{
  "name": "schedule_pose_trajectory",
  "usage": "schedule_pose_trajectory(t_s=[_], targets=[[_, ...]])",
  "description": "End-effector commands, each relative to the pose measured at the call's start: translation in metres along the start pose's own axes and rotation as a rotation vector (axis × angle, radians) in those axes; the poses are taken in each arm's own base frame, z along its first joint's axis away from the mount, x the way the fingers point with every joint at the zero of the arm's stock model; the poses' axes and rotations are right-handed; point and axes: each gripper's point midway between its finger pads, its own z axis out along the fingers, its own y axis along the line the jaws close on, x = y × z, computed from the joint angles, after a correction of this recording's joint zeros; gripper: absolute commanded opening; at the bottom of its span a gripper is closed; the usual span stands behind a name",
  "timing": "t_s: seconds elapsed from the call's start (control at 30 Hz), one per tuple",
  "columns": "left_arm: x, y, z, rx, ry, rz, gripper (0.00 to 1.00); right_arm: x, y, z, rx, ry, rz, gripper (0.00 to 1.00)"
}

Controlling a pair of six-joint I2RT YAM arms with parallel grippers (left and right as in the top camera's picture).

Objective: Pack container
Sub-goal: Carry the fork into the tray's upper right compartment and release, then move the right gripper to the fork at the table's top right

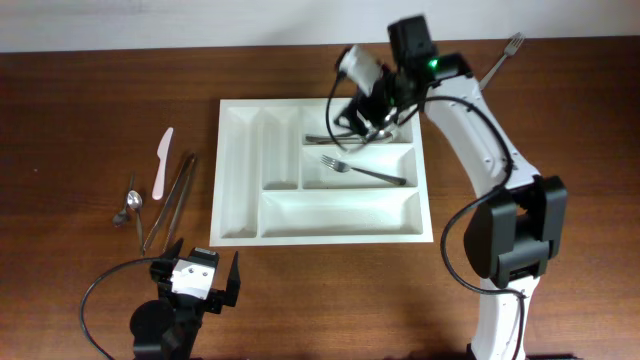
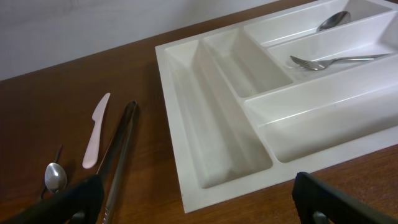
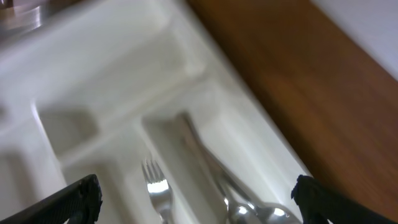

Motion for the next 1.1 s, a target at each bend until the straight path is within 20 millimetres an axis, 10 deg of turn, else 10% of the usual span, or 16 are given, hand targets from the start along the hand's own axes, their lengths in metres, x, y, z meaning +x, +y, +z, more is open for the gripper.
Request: schedule_pose_trajectory(t_s=[0.0, 0.17, 0.5, 0.8, 1.07], targets=[[0.000, -0.001, 0.000, 0.006, -0.006, -0.014, 0.99, -0.023, -0.014, -0.032, 0.021, -0.068, 0.355, 0.99], [0.000, -0.001, 0.000, 0.006, -0.006, -0.014, 0.99, -0.029, -0.039, -0.046, 0.078, -0.121, 0.423, 0.99], [0.000, -0.001, 0.000, 0.007, -0.006, -0.014, 0.99, 0.001, -0.205, -0.100, 0.816, -0.353, 0.781, 0.99], [0.000, -0.001, 0.000, 0.007, -0.006, -0.014, 0.99, 0.101, -0.313, -0.088, 0.971, -0.447, 1.024, 0.99], [0.000, -0.001, 0.000, 0.007, -0.006, -0.014, 0.99, 0.175, -0.370, -0.088, 1.105, -0.486, 1.072, 0.99]])
